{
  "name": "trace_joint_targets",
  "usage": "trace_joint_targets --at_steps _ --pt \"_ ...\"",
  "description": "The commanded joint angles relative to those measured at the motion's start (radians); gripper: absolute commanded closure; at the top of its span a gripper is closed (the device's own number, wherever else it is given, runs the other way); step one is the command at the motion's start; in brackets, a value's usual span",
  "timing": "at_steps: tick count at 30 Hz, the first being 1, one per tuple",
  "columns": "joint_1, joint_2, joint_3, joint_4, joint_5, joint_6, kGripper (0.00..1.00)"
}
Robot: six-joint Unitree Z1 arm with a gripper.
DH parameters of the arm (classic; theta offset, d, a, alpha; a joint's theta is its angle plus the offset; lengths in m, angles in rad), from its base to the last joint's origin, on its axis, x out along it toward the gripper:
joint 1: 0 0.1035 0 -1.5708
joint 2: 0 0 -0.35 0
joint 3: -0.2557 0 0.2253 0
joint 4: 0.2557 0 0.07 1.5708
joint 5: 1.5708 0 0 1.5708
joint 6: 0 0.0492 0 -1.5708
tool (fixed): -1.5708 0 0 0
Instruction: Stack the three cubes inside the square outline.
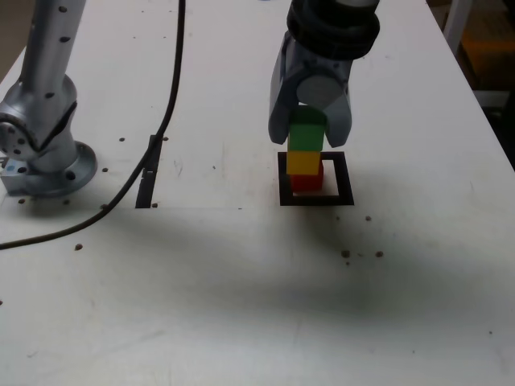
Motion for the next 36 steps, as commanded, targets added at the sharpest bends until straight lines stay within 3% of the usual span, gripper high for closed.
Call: trace_joint_targets --at_steps 1,5,12,15,29,36 --pt "-0.002 0.000 0.008 -0.001 0.002 0.001 0.80" --pt "0.000 -0.002 0.023 0.001 -0.003 0.001 0.71" --pt "0.003 -0.004 0.033 0.004 -0.009 0.001 0.41" --pt "0.003 -0.005 0.027 0.001 -0.007 0.001 0.34" --pt "0.010 -0.020 0.012 0.020 0.024 -0.002 0.26" --pt "0.039 -0.121 -0.007 0.098 0.094 -0.013 0.26"
